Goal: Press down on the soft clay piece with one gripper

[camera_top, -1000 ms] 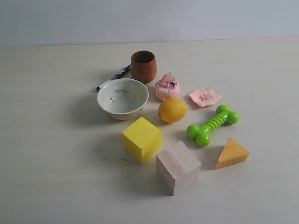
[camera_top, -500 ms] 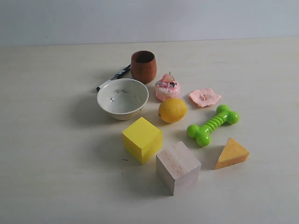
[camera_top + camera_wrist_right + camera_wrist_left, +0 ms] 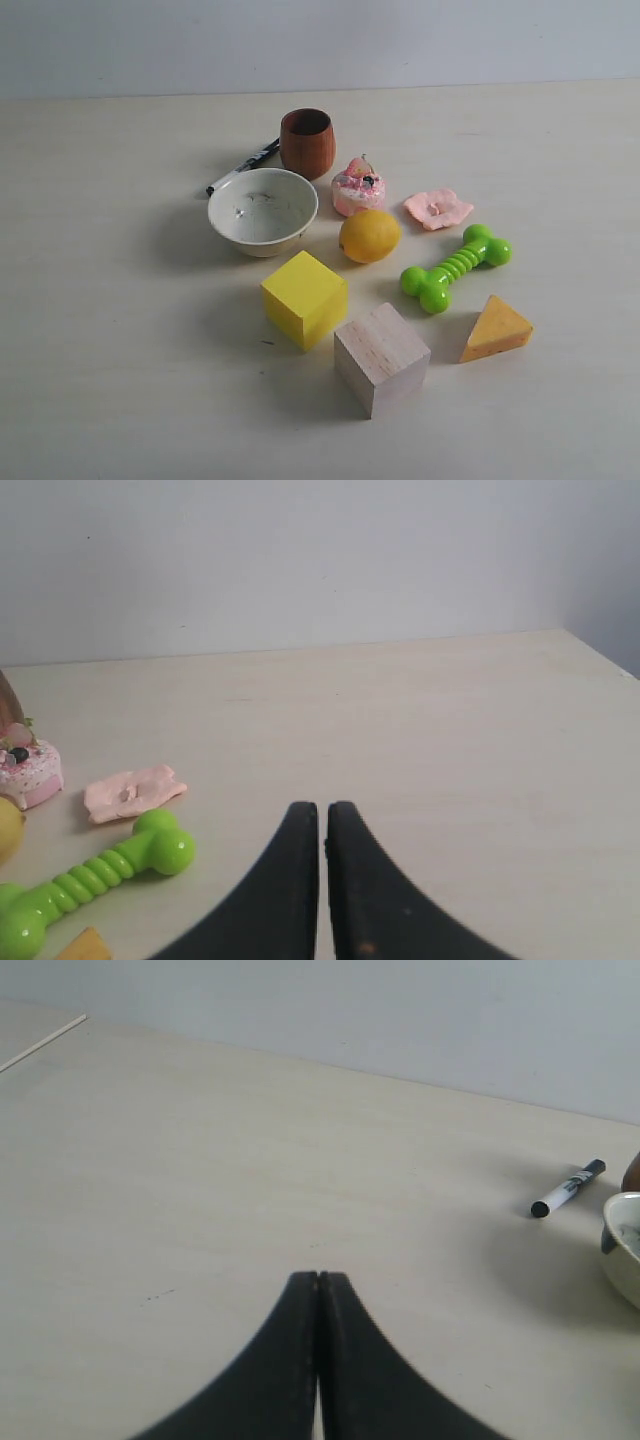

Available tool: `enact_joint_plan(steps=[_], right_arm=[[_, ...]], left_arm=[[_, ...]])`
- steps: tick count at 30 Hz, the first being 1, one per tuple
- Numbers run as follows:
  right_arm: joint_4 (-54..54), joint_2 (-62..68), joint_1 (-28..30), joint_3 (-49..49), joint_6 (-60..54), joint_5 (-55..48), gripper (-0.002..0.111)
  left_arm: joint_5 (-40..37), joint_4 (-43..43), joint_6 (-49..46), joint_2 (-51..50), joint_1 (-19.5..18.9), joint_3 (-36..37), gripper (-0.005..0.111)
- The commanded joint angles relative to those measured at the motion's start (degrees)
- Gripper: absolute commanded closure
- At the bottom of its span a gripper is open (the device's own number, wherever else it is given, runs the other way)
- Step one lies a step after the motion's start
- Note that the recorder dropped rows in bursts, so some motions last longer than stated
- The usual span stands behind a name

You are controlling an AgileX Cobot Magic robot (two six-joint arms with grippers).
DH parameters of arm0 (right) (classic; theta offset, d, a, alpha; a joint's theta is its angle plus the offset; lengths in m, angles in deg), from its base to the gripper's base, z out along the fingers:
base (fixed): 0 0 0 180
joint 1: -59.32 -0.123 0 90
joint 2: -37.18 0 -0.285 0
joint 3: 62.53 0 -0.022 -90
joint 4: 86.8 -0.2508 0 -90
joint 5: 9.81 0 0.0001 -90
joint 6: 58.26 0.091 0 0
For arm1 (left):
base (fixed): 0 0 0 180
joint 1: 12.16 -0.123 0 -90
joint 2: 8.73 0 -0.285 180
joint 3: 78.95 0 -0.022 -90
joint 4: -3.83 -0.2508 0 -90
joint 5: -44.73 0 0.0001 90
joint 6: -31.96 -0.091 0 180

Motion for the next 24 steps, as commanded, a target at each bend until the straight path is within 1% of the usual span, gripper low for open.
enact_joint_plan(steps=[1,10,24], right_arm=[[0.63,-0.39,0.26,0.25,-0.26,0.07,0.103],[0.85,-0.39,0.26,0.25,-0.34,-2.90,0.103],[0.64,-0.39,0.26,0.25,-0.25,-2.82,0.103]], left_arm=[[0.43,-0.08,0.10,0.32,0.33,-0.04,0.107],[0.43,-0.08,0.10,0.32,0.33,-0.04,0.107],[0.43,-0.08,0.10,0.32,0.33,-0.04,0.107]])
